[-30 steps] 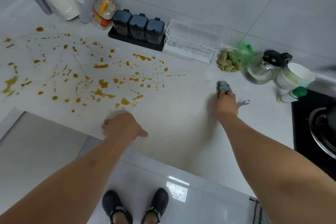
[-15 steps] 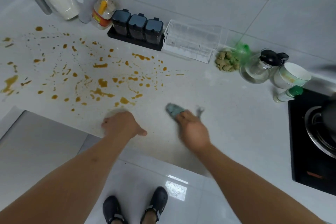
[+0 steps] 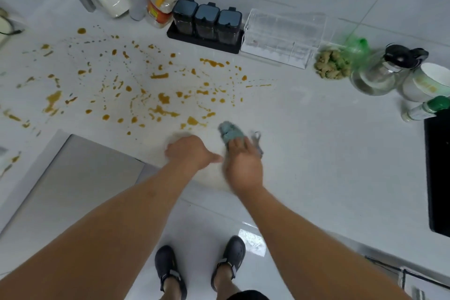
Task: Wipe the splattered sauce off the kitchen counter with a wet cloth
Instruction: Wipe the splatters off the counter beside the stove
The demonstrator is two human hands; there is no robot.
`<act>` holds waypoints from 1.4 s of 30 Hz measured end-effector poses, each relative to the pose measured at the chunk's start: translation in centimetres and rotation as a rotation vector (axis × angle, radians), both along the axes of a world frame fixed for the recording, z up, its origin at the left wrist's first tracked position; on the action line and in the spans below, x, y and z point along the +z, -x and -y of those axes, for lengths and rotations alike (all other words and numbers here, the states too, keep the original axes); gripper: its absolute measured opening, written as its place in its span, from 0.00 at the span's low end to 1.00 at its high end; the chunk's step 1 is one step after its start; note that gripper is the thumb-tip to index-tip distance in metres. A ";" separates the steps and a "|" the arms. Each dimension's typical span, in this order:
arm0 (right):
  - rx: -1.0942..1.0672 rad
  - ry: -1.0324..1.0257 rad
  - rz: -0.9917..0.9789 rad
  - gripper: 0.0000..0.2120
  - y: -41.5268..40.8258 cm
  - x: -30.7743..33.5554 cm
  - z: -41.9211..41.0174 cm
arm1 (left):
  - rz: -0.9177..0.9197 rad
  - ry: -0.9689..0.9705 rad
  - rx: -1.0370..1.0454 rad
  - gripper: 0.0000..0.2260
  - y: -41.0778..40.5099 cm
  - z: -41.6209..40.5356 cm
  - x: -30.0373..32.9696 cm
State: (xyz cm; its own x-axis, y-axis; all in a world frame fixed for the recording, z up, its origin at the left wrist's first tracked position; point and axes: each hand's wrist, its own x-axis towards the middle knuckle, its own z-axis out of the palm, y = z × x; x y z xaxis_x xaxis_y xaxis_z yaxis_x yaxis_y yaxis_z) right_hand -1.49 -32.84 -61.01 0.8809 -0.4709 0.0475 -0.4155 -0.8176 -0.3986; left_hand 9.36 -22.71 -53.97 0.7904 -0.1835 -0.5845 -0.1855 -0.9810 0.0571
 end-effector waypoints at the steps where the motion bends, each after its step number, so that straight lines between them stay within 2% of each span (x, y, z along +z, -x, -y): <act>1: 0.062 -0.012 0.010 0.16 0.7 0.0 -2.3 | -0.045 0.056 0.010 0.31 -0.5 -0.5 0.6; 4: 0.291 -0.009 0.026 0.24 3.3 -0.1 -4.0 | -0.160 0.270 0.126 0.27 -2.7 -2.7 2.1; 6: 0.353 0.059 0.033 0.21 5.2 0.5 -1.8 | -0.157 0.366 0.204 0.22 -4.4 -5.4 2.2; 7: 0.311 0.097 0.038 0.20 6.0 0.8 -0.2 | -0.118 0.346 0.193 0.22 -5.2 -6.9 2.0; 9: 0.046 0.110 0.017 0.19 7.6 1.3 3.0 | -0.008 0.273 0.089 0.23 -6.4 -10.0 1.4; 12: -0.438 0.108 -0.150 0.12 9.3 1.5 5.0 | 0.075 0.218 -0.024 0.21 -7.7 -13.2 0.9; 14: -0.565 0.127 -0.245 0.12 8.5 1.1 3.1 | 0.092 0.152 -0.111 0.20 -8.4 -14.9 0.6; 17: -0.618 0.063 -0.237 0.17 4.8 1.3 -1.7 | 0.076 0.068 -0.263 0.17 -9.8 -17.4 0.0; 20: -0.517 0.078 -0.238 0.22 0.3 1.2 -7.1 | 0.012 0.040 -0.403 0.13 -10.9 -19.3 -0.6; 23: -0.384 0.095 -0.275 0.27 -4.2 0.8 -13.1 | -0.031 0.021 -0.489 0.15 -11.8 -20.2 -1.0; 28: -0.134 0.163 -0.186 0.14 -8.6 1.3 -21.0 | -0.103 -0.001 -0.539 0.10 -12.9 -20.4 -0.8; 31: -0.005 0.028 -0.202 0.19 -8.8 2.2 -20.9 | -0.127 -0.003 -0.548 0.07 -13.2 -20.5 -0.7; 33: -0.007 -0.097 -0.177 0.17 -7.9 3.3 -19.3 | -0.128 0.004 -0.561 0.07 -13.3 -20.6 -0.5; 34: -0.064 -0.181 -0.129 0.14 -7.2 4.3 -18.4 | -0.127 0.007 -0.568 0.08 -13.2 -20.6 -0.5; 37: -0.435 -0.398 -0.037 0.08 -4.2 6.2 -13.7 | -0.125 -0.003 -0.582 0.10 -12.9 -20.4 -0.2; 38: -0.552 -0.384 -0.063 0.09 -3.0 6.6 -11.8 | -0.129 -0.009 -0.586 0.11 -12.8 -20.3 0.0; 40: -0.672 -0.193 -0.193 0.15 -0.6 6.7 -8.4 | -0.135 -0.013 -0.581 0.10 -12.6 -20.3 0.1; 42: -0.611 -0.067 -0.246 0.23 0.8 6.1 -6.7 | -0.133 -0.002 -0.576 0.09 -12.6 -20.3 0.1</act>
